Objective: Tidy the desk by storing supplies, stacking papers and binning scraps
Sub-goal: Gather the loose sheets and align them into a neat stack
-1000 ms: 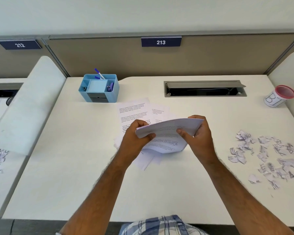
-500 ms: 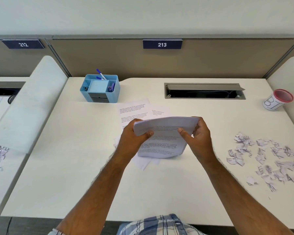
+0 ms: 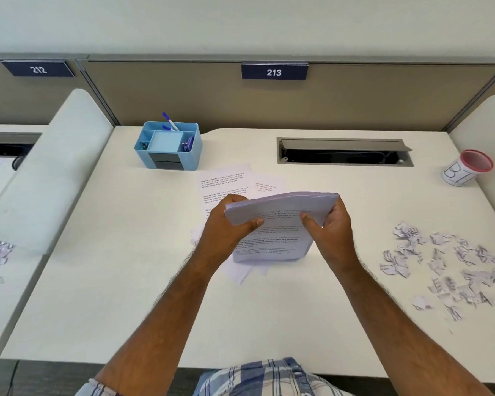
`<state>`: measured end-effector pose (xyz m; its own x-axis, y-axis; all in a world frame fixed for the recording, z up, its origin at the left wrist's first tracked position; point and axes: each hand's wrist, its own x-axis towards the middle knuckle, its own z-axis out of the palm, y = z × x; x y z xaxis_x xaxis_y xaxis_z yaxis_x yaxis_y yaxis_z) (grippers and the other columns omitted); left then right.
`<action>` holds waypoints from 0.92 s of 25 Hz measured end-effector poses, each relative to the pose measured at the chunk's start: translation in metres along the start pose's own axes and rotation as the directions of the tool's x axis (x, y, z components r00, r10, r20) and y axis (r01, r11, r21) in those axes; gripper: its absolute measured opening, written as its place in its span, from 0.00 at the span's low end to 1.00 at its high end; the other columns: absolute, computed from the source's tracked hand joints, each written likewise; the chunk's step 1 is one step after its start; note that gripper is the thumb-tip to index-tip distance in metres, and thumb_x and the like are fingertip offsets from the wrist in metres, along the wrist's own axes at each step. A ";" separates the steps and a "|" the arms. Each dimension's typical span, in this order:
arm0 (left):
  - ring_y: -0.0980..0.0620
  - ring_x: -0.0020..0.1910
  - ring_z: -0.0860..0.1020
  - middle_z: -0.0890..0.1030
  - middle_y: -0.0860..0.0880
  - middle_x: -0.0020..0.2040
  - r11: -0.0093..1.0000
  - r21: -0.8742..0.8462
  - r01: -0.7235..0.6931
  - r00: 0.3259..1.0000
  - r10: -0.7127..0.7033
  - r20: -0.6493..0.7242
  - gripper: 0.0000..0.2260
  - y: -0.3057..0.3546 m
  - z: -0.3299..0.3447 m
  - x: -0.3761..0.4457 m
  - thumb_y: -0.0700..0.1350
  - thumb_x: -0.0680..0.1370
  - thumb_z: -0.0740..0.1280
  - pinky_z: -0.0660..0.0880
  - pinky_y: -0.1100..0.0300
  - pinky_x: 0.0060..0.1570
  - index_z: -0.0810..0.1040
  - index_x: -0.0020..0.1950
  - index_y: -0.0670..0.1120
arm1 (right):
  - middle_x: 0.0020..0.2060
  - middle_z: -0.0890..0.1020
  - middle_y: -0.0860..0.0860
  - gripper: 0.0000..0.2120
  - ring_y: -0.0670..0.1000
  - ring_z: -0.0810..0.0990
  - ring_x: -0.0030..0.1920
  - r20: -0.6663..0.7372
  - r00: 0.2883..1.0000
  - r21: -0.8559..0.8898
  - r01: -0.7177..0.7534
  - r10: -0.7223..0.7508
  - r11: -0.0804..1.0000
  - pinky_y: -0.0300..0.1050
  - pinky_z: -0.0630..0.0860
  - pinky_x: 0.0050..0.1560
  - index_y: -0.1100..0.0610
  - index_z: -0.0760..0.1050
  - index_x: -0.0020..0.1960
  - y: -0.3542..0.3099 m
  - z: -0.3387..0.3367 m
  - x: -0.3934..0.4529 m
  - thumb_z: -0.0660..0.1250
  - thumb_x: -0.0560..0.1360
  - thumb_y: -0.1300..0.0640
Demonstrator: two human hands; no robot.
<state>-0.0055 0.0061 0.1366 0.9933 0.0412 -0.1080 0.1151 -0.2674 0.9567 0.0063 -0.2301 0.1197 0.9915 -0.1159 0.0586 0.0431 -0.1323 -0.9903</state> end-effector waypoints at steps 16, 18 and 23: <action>0.54 0.57 0.80 0.79 0.57 0.58 0.998 -0.048 -0.045 0.988 0.037 -0.147 0.23 -0.007 0.013 -0.001 0.48 0.77 0.75 0.82 0.62 0.52 0.71 0.68 0.50 | 0.51 0.86 0.48 0.17 0.49 0.86 0.53 0.152 0.980 0.048 -0.141 0.132 0.989 0.46 0.83 0.52 0.52 0.76 0.57 0.014 -0.005 0.008 0.77 0.73 0.63; 0.56 0.58 0.80 0.78 0.60 0.59 0.997 -0.056 -0.046 0.991 0.039 -0.127 0.22 -0.011 0.015 -0.003 0.49 0.78 0.74 0.81 0.62 0.54 0.69 0.69 0.53 | 0.49 0.86 0.47 0.17 0.47 0.85 0.50 0.140 0.981 0.044 -0.139 0.131 0.989 0.41 0.81 0.48 0.54 0.76 0.57 0.011 -0.001 0.007 0.78 0.72 0.61; 0.57 0.60 0.79 0.79 0.61 0.60 0.997 -0.073 -0.039 0.993 0.031 -0.118 0.20 -0.014 0.015 -0.005 0.50 0.79 0.72 0.81 0.61 0.55 0.70 0.69 0.56 | 0.48 0.85 0.48 0.18 0.45 0.84 0.47 0.077 0.992 0.039 -0.107 0.104 0.994 0.39 0.81 0.46 0.55 0.75 0.57 0.010 0.002 0.005 0.80 0.71 0.59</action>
<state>-0.0122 -0.0048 0.1198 0.9882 0.1459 -0.0462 0.0748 -0.1975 0.9774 0.0121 -0.2304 0.1104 0.9971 -0.0533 -0.0543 -0.0586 -0.0809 -0.9950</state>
